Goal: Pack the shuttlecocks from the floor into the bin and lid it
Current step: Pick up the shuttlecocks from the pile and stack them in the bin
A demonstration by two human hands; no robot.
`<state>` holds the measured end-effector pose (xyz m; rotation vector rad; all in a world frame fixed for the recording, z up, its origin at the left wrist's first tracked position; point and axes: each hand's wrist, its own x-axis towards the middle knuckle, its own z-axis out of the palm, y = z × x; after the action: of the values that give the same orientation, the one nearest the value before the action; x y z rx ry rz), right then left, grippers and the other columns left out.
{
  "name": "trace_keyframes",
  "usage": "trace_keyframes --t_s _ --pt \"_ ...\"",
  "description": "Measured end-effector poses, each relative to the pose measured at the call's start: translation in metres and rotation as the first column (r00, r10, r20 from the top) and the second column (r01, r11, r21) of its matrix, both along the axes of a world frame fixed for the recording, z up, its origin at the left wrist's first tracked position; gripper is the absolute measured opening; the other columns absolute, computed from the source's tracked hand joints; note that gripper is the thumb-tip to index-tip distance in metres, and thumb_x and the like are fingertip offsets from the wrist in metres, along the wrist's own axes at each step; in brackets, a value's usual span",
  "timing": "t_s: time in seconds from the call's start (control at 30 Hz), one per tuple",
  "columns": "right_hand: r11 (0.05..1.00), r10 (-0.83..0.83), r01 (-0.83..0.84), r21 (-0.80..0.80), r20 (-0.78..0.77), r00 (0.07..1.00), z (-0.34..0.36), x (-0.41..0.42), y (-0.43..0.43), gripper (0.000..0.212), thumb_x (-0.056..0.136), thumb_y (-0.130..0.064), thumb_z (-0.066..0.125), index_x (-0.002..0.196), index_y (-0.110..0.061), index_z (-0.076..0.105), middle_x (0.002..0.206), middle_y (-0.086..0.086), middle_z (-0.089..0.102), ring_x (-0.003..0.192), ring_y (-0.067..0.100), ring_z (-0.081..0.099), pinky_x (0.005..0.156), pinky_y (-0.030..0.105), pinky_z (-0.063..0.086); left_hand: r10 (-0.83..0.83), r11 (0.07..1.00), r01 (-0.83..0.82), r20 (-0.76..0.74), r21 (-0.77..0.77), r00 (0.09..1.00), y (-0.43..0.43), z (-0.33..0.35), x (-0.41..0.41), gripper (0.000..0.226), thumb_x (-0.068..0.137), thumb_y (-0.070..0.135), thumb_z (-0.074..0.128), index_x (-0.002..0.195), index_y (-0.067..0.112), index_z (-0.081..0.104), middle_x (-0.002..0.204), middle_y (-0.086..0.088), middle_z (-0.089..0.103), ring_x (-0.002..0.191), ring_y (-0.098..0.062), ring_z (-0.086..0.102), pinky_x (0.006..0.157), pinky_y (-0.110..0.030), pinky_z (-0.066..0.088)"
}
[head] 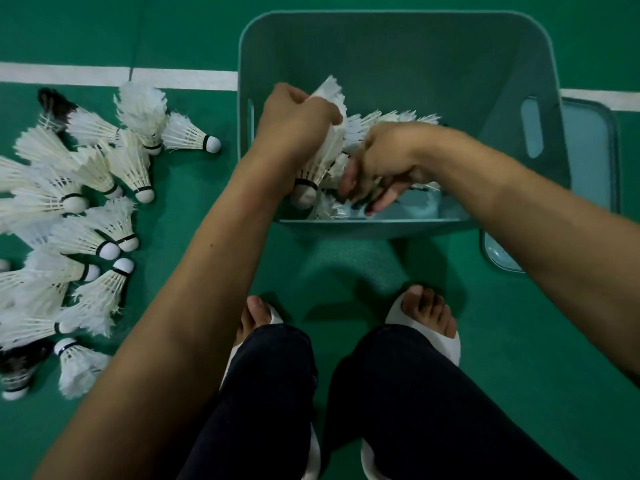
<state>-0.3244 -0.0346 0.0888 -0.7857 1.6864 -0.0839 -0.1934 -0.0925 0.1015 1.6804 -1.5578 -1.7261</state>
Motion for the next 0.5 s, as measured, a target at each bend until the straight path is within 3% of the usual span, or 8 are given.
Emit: trace_keyframes --t_s 0.1,0.17,0.27,0.33,0.43,0.5 --pt "0.98 -0.169 0.159 -0.123 -0.076 0.983 0.018 -0.023 0.011 0.014 0.09 0.006 0.067 0.101 0.001 0.074 0.09 0.016 0.079 0.076 0.029 0.079 0.068 0.034 0.065 -0.111 0.994 0.113 0.084 -0.015 0.99 0.002 -0.001 -0.001 0.029 0.087 0.024 0.069 0.111 0.021 0.053 0.11 -0.004 0.06 0.103 -0.028 0.065 0.094 -0.049 0.056" --pt "0.92 -0.319 0.308 -0.244 -0.005 0.948 0.031 -0.035 0.015 0.016 0.089 0.003 0.07 0.104 0.001 0.073 0.088 0.014 0.08 0.072 0.023 0.078 0.06 0.028 0.064 -0.199 0.98 0.199 0.126 0.015 0.972 0.003 -0.002 -0.005 0.032 0.09 0.024 0.068 0.117 0.02 0.052 0.109 -0.003 0.059 0.104 -0.027 0.064 0.091 -0.043 0.056" --pt "0.828 -0.426 0.438 -0.349 0.116 0.897 0.045 -0.038 0.016 0.027 0.085 -0.02 0.081 0.103 -0.002 0.074 0.088 0.011 0.08 0.07 0.02 0.073 0.06 0.026 0.057 -0.29 0.957 0.284 0.16 0.06 0.943 0.01 0.0 -0.011 0.033 0.088 0.022 0.067 0.119 0.018 0.057 0.109 -0.006 0.062 0.098 -0.025 0.066 0.073 -0.033 0.057" --pt "0.84 -0.432 0.426 -0.335 0.062 0.9 0.044 -0.03 0.013 0.037 0.08 -0.03 0.086 0.097 0.001 0.074 0.082 0.012 0.079 0.064 0.019 0.071 0.055 0.025 0.053 -0.338 0.941 0.33 0.16 0.075 0.928 0.014 0.002 -0.013 0.033 0.087 0.019 0.066 0.119 0.016 0.061 0.11 -0.01 0.064 0.093 -0.026 0.067 0.065 -0.031 0.054" --pt "0.853 -0.456 0.427 -0.3 -0.029 0.889 0.029 -0.016 0.01 0.023 0.077 -0.007 0.085 0.087 0.007 0.07 0.074 0.023 0.075 0.046 0.017 0.066 0.037 0.018 0.043 -0.396 0.918 0.383 0.163 0.102 0.904 0.014 0.002 -0.013 0.028 0.089 0.016 0.062 0.117 0.013 0.063 0.112 -0.013 0.065 0.09 -0.03 0.067 0.072 -0.035 0.055" --pt "0.823 -0.513 0.487 -0.291 -0.014 0.858 0.022 -0.012 0.01 0.018 0.075 0.002 0.083 0.085 0.006 0.068 0.071 0.021 0.074 0.044 0.016 0.065 0.035 0.018 0.04 -0.425 0.905 0.414 0.192 0.1 0.884 0.012 0.003 -0.009 0.026 0.09 0.015 0.06 0.115 0.012 0.066 0.112 -0.013 0.067 0.091 -0.031 0.067 0.079 -0.042 0.057"
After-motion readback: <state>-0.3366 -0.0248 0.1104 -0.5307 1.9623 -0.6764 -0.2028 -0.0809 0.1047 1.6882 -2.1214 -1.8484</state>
